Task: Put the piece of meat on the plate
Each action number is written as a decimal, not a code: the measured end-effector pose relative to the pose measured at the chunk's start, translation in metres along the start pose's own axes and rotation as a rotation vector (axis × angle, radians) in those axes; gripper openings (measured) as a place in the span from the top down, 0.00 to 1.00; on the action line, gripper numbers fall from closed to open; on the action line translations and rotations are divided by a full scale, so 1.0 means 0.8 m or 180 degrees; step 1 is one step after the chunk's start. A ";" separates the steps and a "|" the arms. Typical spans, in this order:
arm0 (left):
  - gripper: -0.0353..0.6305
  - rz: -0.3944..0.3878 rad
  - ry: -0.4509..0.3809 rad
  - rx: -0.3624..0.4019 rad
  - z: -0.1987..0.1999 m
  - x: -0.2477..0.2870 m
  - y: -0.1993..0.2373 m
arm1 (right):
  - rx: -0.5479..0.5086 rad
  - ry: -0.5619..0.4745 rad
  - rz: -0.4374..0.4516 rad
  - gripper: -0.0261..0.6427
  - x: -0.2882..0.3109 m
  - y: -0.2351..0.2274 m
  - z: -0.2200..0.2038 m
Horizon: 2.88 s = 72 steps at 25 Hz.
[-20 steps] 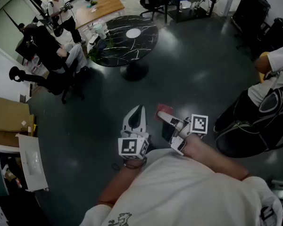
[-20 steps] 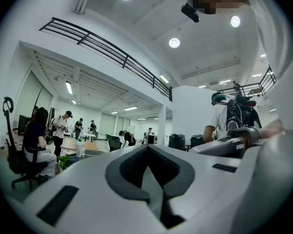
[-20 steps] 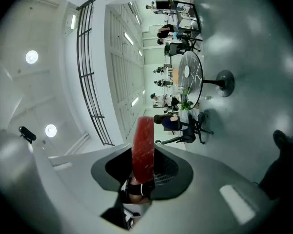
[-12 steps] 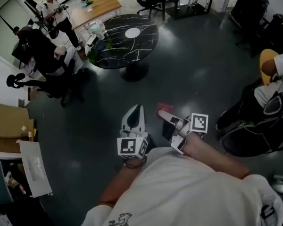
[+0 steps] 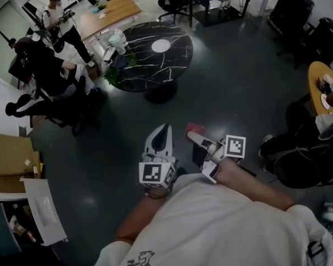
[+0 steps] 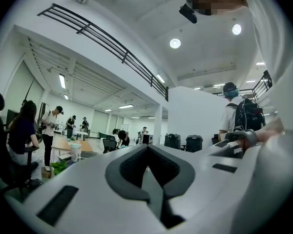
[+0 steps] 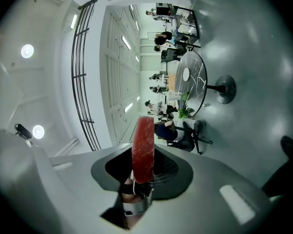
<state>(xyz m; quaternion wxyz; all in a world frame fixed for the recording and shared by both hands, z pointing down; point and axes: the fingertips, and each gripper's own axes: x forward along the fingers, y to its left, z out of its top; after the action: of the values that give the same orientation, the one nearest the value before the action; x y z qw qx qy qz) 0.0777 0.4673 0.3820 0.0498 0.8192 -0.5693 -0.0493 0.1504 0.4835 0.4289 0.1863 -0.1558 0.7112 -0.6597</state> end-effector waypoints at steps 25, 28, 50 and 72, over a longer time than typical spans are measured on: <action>0.94 0.0195 -0.0015 -0.0056 0.016 0.092 0.182 | -0.0001 0.0197 -0.0059 0.83 0.182 -0.027 0.069; 0.94 0.0232 -0.0008 -0.0100 0.011 0.127 0.190 | 0.0026 0.0246 -0.0041 0.83 0.195 -0.032 0.100; 0.94 0.0507 0.0103 -0.0029 0.001 0.403 0.192 | 0.0121 0.0559 0.0075 0.83 0.244 -0.046 0.388; 0.94 0.0237 0.0148 -0.0118 -0.010 0.548 0.309 | 0.0100 0.0284 -0.0116 0.83 0.362 -0.078 0.499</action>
<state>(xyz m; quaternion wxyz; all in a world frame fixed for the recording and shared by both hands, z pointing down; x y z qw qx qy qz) 0.0019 -0.0294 0.4136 0.0800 0.7973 -0.5970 -0.0389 0.0816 -0.0085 0.4500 0.1447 -0.1361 0.7054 -0.6804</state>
